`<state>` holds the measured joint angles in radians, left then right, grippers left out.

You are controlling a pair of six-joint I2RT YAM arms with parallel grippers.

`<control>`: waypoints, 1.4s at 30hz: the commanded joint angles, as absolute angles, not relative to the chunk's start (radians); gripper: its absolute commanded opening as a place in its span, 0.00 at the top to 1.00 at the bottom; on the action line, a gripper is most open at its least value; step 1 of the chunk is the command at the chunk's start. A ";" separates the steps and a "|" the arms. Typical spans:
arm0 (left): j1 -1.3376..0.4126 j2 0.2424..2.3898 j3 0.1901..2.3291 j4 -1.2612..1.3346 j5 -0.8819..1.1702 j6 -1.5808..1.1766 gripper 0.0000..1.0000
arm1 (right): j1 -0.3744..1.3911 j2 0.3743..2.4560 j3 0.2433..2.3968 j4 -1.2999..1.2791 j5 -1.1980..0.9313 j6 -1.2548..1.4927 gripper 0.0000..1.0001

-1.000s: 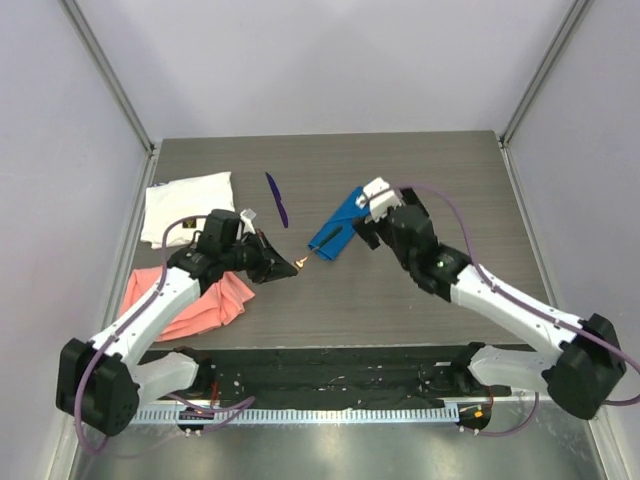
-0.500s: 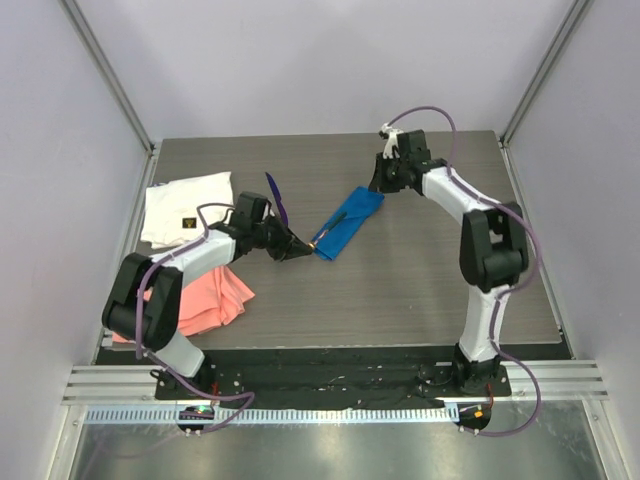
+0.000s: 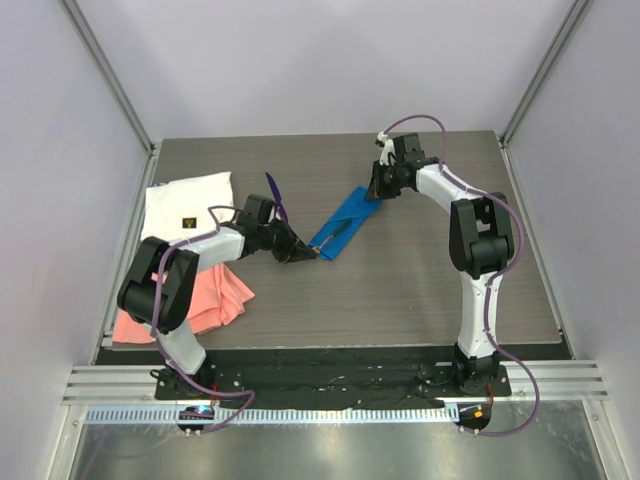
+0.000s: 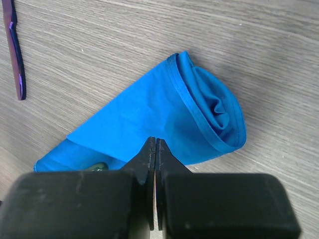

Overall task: Fold the napkin into a case and place the utensils inside
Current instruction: Insert the fork into the folded napkin.

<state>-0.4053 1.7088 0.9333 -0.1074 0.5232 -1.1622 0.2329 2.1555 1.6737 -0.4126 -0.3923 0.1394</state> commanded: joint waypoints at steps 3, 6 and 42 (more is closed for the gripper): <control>-0.402 1.744 0.980 -0.045 0.572 -1.152 1.00 | 0.229 2.164 1.704 -0.362 -0.431 0.161 0.99; -0.402 1.729 0.953 -0.026 0.571 -1.163 1.00 | 0.227 2.184 1.707 -0.344 -0.431 0.169 0.99; -0.370 1.706 0.911 -0.063 0.515 -1.126 1.00 | 0.186 2.227 1.770 -0.330 -0.417 0.206 0.99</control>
<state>-0.3763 1.7477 0.9100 -0.0792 0.5228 -1.1431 0.1875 2.2448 1.7245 -0.3302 -0.4294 0.2131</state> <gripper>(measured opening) 0.020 0.017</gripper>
